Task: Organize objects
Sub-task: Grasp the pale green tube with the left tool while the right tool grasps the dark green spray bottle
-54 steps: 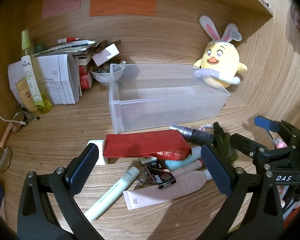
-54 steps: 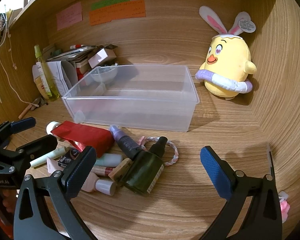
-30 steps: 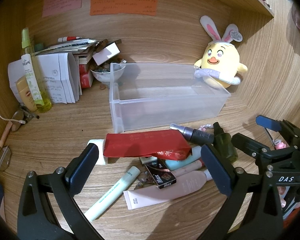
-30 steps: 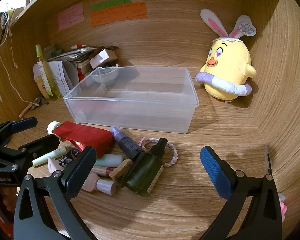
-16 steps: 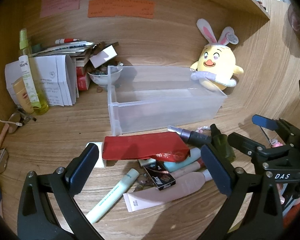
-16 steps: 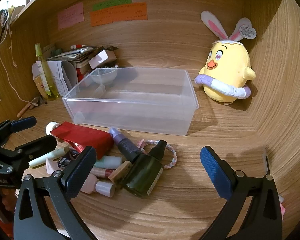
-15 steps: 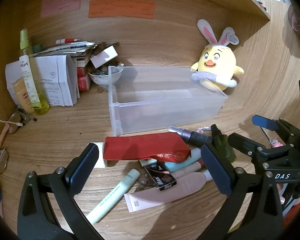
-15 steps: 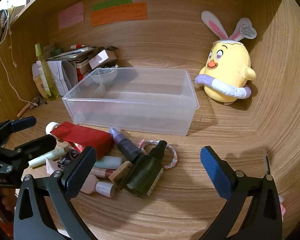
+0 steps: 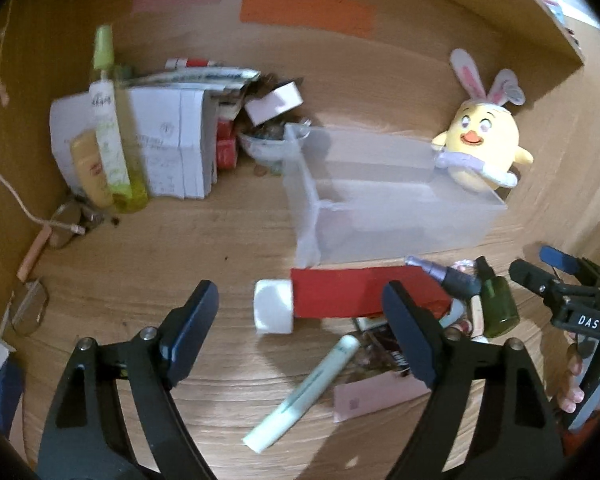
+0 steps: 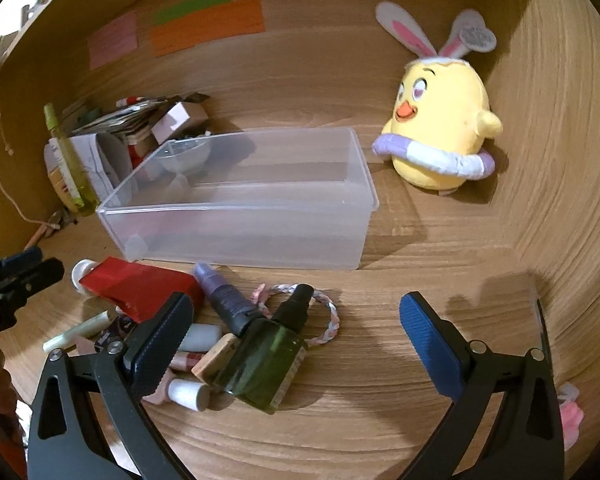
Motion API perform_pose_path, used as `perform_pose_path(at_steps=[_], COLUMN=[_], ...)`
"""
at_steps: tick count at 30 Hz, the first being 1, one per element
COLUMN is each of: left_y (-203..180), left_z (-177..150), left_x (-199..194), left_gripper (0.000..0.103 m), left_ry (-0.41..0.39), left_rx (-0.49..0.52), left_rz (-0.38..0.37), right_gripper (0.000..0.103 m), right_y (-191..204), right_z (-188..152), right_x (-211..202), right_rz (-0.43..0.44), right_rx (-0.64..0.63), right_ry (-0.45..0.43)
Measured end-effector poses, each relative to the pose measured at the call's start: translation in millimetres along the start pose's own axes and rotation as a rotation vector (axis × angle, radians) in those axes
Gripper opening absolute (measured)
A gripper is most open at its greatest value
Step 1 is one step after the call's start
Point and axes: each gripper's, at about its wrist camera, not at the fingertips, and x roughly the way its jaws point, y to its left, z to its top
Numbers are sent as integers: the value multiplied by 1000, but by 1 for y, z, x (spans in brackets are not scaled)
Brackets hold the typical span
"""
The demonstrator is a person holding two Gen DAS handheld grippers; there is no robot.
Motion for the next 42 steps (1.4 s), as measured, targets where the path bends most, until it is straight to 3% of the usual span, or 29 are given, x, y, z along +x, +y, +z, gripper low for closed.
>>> perform_pose_path(at_steps=[5, 13, 19, 25, 34, 37, 42], left_y=[7, 0, 8, 17, 9, 0, -8], left_z=[-12, -33, -41, -44, -43, -41, -40], left_x=[8, 19, 24, 26, 29, 33, 34], left_gripper=[85, 85, 84, 76, 54, 45, 17], left_ry=[57, 126, 158, 178, 184, 189, 191], left_rx=[6, 64, 39, 5, 82, 137, 187], left_rz=[-9, 21, 13, 9, 30, 22, -7], right_gripper=[88, 76, 64, 58, 49, 41, 38], right_y=[-5, -9, -7, -10, -15, -12, -12], right_z=[-3, -8, -10, -15, -18, -16, -17], right_x=[12, 32, 38, 37, 38, 41, 45], right_rz=[2, 16, 20, 32, 45, 36, 46], right_rx=[18, 41, 29, 40, 52, 31, 39], right_ry=[41, 109, 136, 163, 188, 194, 209])
